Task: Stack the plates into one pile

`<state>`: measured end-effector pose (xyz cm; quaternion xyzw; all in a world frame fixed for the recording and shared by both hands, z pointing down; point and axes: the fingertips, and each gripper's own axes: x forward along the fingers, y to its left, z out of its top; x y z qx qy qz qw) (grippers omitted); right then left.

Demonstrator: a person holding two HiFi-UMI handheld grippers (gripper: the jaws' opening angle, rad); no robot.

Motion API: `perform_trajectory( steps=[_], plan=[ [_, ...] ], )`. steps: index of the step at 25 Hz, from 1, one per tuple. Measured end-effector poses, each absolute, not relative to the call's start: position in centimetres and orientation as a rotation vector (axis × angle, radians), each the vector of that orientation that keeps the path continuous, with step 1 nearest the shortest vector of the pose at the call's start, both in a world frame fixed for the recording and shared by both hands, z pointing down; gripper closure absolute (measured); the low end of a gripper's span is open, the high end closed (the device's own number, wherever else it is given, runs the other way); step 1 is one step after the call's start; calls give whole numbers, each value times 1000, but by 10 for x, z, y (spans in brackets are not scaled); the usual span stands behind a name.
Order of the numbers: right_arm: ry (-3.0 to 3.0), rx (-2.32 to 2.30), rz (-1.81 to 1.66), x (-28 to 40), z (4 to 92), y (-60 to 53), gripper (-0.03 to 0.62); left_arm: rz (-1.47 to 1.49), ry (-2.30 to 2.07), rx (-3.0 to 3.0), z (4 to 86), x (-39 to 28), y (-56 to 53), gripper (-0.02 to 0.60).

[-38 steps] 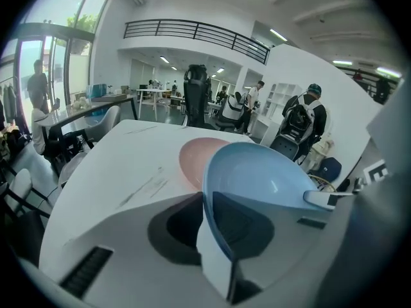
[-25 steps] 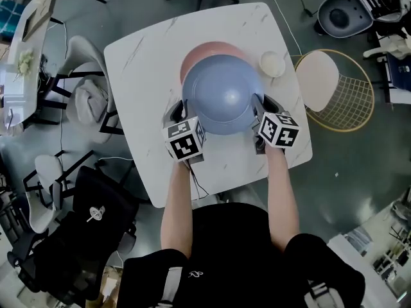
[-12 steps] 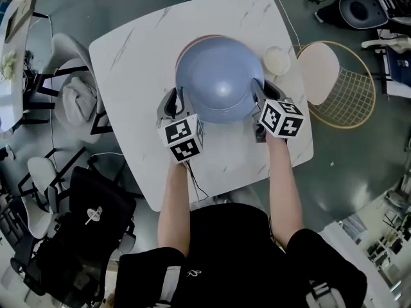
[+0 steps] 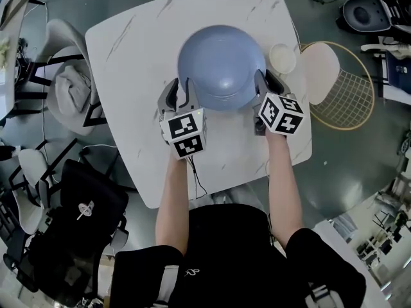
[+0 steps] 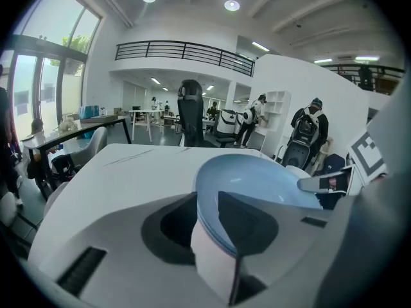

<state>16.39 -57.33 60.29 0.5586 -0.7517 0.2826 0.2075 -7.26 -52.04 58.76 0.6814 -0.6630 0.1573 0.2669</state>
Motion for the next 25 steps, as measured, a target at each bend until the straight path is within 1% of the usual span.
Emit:
perform_trajectory(
  steps=[4, 8, 13, 16, 20, 25],
  plan=[
    [-2104, 1553, 786, 167, 599, -556, 502, 402, -1809, 1771, 585, -79, -502, 474],
    [-2112, 1576, 809, 177, 593, -536, 519, 383, -1854, 1730, 570, -83, -477, 517],
    [-2226, 1573, 843, 162, 572, -525, 569, 286, -1958, 1677, 539, -96, -446, 560],
    [-2306, 1546, 828, 154, 554, -517, 585, 229, -2002, 1667, 522, -92, -428, 565],
    [-2457, 1499, 776, 140, 520, -502, 585, 162, -2047, 1676, 497, -83, -409, 565],
    [-2634, 1434, 812, 125, 478, -479, 586, 94, -2126, 1690, 462, -75, -384, 565]
  ],
)
